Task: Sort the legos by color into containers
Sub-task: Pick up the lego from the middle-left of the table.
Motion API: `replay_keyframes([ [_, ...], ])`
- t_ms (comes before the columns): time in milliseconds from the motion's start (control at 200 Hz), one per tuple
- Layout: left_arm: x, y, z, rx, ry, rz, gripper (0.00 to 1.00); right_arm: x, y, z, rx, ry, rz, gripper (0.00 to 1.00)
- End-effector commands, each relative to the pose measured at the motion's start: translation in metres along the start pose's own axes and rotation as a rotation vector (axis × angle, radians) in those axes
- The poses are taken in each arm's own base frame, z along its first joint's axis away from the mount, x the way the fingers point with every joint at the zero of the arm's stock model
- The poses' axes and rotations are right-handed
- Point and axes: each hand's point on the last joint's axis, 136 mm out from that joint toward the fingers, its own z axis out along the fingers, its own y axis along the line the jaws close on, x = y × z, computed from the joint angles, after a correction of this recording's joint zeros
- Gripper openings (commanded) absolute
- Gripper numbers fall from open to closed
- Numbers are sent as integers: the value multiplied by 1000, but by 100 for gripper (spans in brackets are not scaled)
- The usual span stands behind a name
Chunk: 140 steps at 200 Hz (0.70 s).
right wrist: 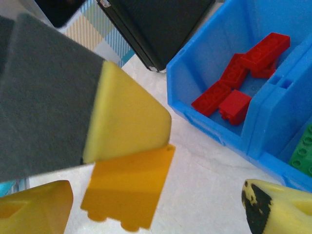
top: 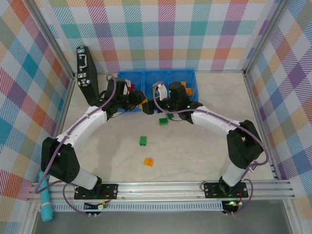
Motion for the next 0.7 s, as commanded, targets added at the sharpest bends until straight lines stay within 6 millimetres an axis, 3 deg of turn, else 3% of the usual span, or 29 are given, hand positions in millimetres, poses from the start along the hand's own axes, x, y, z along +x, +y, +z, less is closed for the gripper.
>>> replay_keyframes([
  [0, -3, -12, -8, 67, -24, -23, 28, -11, 14, 9, -59, -23, 4, 86],
  [255, -9, -18, -10, 100, -53, -49, 28, -4, 12, 20, -57, 11, 17, 72],
  [475, -8, -18, -8, 115, -51, -65, 28, -3, 7, 23, -39, 12, 30, 46],
  [695, 0, -10, -9, 90, -31, -57, 30, -4, 3, 23, -17, 11, 28, 39],
])
